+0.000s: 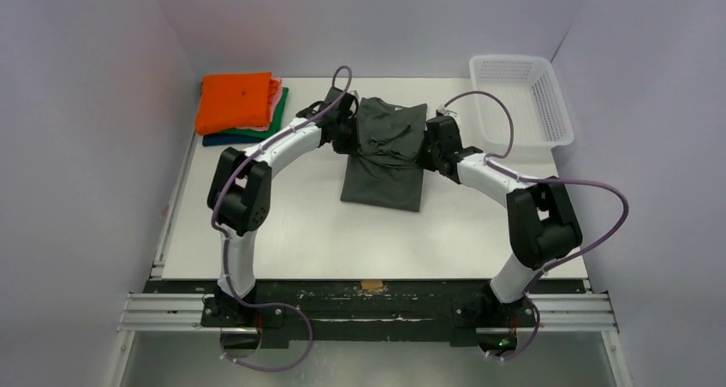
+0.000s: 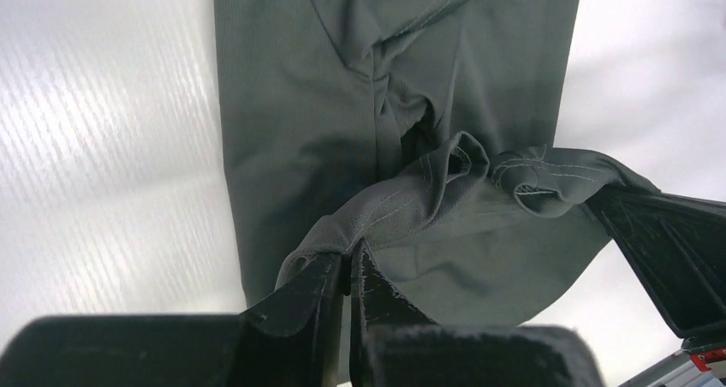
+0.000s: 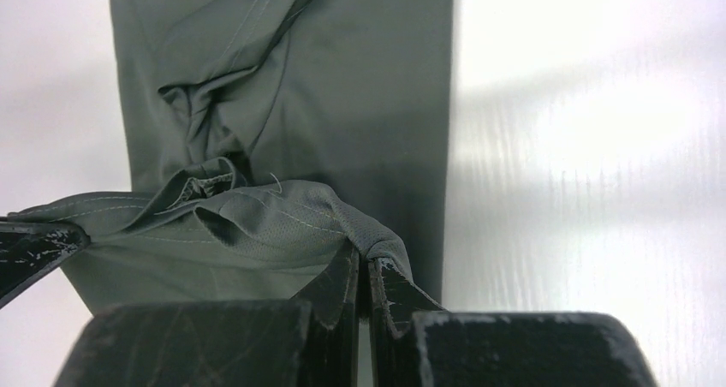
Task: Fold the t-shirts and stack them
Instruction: Fold the folded rectangular tshirt in 1/3 of the way
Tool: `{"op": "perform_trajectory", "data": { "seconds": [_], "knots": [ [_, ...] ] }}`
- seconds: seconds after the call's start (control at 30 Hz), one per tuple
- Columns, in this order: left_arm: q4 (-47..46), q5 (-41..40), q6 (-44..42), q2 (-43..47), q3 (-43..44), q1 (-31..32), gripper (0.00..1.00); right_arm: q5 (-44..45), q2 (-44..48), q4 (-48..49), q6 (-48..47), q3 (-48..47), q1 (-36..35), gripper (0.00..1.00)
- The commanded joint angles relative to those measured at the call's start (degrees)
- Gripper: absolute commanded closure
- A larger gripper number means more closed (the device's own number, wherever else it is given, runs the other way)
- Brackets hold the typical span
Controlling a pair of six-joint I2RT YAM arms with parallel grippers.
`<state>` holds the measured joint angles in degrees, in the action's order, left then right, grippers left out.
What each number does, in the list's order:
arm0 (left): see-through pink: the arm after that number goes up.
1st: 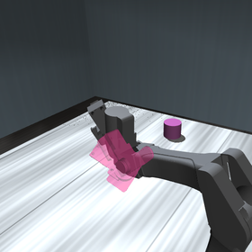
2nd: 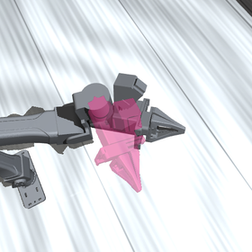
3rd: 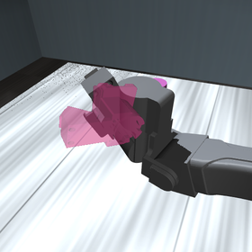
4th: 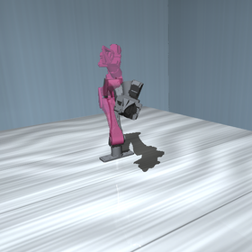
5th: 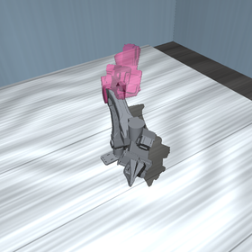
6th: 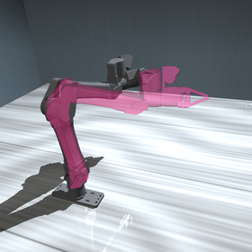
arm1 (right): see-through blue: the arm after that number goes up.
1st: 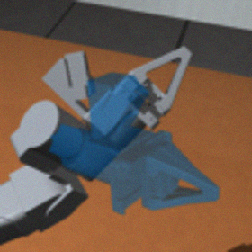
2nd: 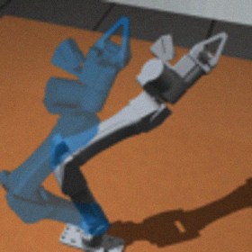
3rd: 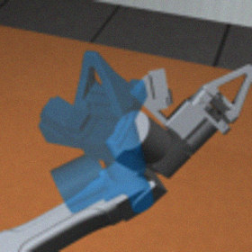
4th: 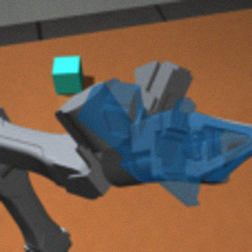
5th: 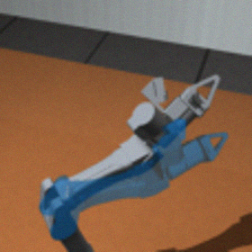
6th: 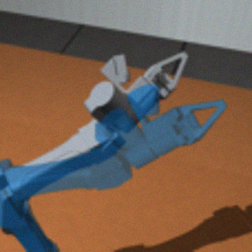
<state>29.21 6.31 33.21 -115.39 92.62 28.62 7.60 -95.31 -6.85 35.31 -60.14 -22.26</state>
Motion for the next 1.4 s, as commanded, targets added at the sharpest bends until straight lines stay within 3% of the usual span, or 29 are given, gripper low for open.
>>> {"op": "perform_trajectory", "data": {
  "seconds": [0.0,0.13,0.23,0.3,0.43,0.63,0.93,1.03,1.2,1.37],
  "knots": [
    [2.03,1.53,-2.59,-3.74,6.35,-1.13,0.93,-1.82,-0.81,4.85,-0.77,-2.01,2.34,1.00],
    [4.08,1.93,-2.94,-6.90,10.30,-2.05,0.80,-7.00,-5.66,6.50,-2.08,-5.24,3.78,0.93],
    [5.63,2.53,-3.30,-8.62,14.20,-3.31,0.64,-8.34,-9.48,5.66,-2.46,-9.45,4.97,0.74],
    [8.20,2.84,-3.26,-9.18,17.98,-4.31,0.46,-7.89,-11.02,3.82,-1.82,-12.31,5.94,0.52],
    [7.03,2.28,-3.48,-3.58,15.70,-5.07,0.01,-7.64,-9.19,1.41,-2.51,-14.12,6.84,0.29],
    [-0.79,5.06,-0.59,8.09,-4.24,-4.99,0.00,-9.19,-3.20,2.14,-3.92,-6.02,6.51,0.14],
    [-7.59,8.86,2.77,17.15,-22.36,-2.75,0.00,-5.27,-4.00,2.22,-7.29,-5.58,4.68,0.11],
    [-7.12,7.17,2.30,17.41,-21.50,-2.70,0.00,-9.43,-7.44,4.42,-8.44,-9.49,4.68,0.12],
    [-6.02,6.72,0.07,12.52,-14.02,-2.74,0.00,-7.67,-10.82,1.33,-8.87,-15.47,4.68,0.12],
    [-2.80,9.42,-0.16,2.81,-3.19,-2.78,0.14,-5.85,-12.95,-0.92,-6.81,-18.00,4.98,0.12]
  ]
}}
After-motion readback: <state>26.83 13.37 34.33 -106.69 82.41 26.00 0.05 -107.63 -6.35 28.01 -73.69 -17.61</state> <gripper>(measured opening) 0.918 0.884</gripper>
